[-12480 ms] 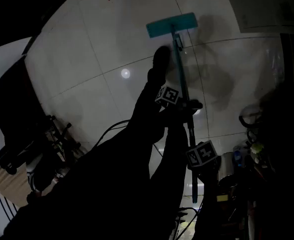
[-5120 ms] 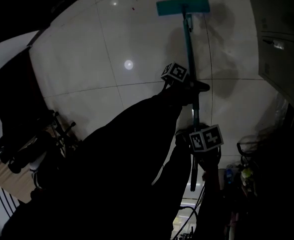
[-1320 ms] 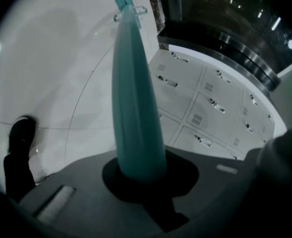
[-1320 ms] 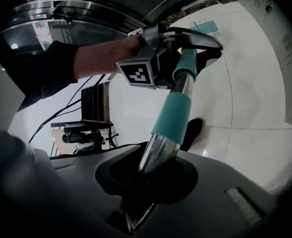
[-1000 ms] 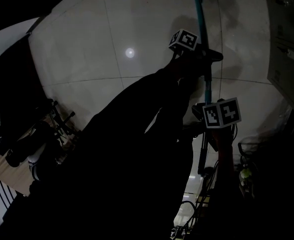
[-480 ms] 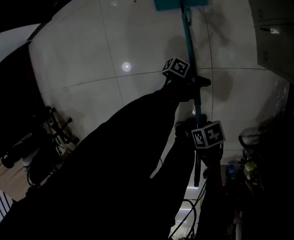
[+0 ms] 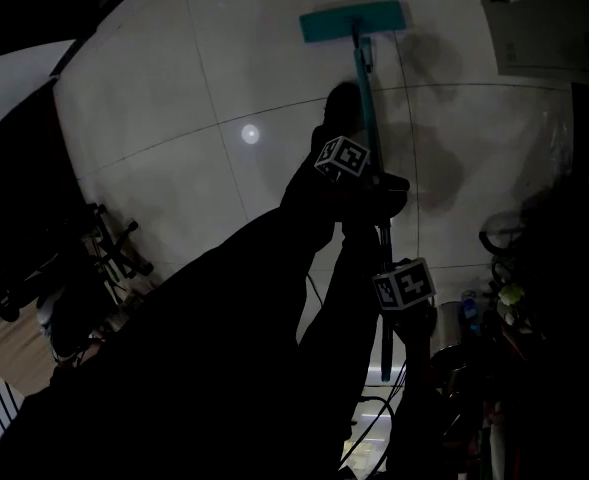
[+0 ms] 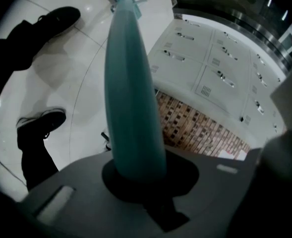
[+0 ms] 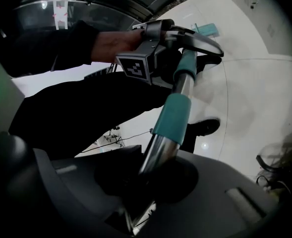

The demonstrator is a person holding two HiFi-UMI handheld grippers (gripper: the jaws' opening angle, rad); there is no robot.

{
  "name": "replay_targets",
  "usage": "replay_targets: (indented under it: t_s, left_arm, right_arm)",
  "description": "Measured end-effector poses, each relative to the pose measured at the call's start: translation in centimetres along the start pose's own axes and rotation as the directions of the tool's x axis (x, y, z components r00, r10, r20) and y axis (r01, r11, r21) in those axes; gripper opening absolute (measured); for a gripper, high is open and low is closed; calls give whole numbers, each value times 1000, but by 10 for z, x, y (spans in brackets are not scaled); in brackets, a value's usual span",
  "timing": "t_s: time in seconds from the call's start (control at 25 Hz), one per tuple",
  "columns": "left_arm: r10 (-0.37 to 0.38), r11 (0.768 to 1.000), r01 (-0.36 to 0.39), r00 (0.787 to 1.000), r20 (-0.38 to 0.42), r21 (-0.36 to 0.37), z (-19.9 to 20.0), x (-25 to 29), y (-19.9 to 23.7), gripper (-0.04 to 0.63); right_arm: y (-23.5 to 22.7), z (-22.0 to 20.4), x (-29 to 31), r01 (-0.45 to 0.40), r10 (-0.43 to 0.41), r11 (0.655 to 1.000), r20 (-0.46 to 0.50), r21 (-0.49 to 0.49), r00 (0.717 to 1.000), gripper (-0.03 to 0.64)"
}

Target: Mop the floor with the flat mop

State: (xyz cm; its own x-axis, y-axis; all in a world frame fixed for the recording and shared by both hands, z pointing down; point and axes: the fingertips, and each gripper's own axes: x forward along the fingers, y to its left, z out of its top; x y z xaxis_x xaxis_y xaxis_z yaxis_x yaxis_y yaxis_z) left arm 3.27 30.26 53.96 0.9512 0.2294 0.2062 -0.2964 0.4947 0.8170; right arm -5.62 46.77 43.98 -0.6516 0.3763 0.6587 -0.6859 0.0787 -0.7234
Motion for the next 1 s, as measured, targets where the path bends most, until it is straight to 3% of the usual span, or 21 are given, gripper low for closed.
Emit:
replay_targets:
  t_s: [0.24, 0.48, 0.72, 1.0]
  left_arm:
    - [21, 999, -23, 999, -38, -43, -55, 30, 39, 49]
    - [23, 997, -27, 998, -58, -70, -74, 44, 58, 51]
    - [11, 997, -15, 999, -41, -77, -55, 42, 57, 51]
    - [-8, 998, 6, 1000, -26, -70, -3, 19, 28, 51]
  right_arm:
    - [5, -56, 13, -48, 48, 999, 4, 21, 999, 86]
    - [0, -78, 21, -64, 65, 997, -8, 41, 998, 87]
    - [-7, -62, 19, -57, 58, 997, -22, 46, 998, 87]
    - [-4, -2, 2, -63, 64, 996, -15, 61, 998, 87]
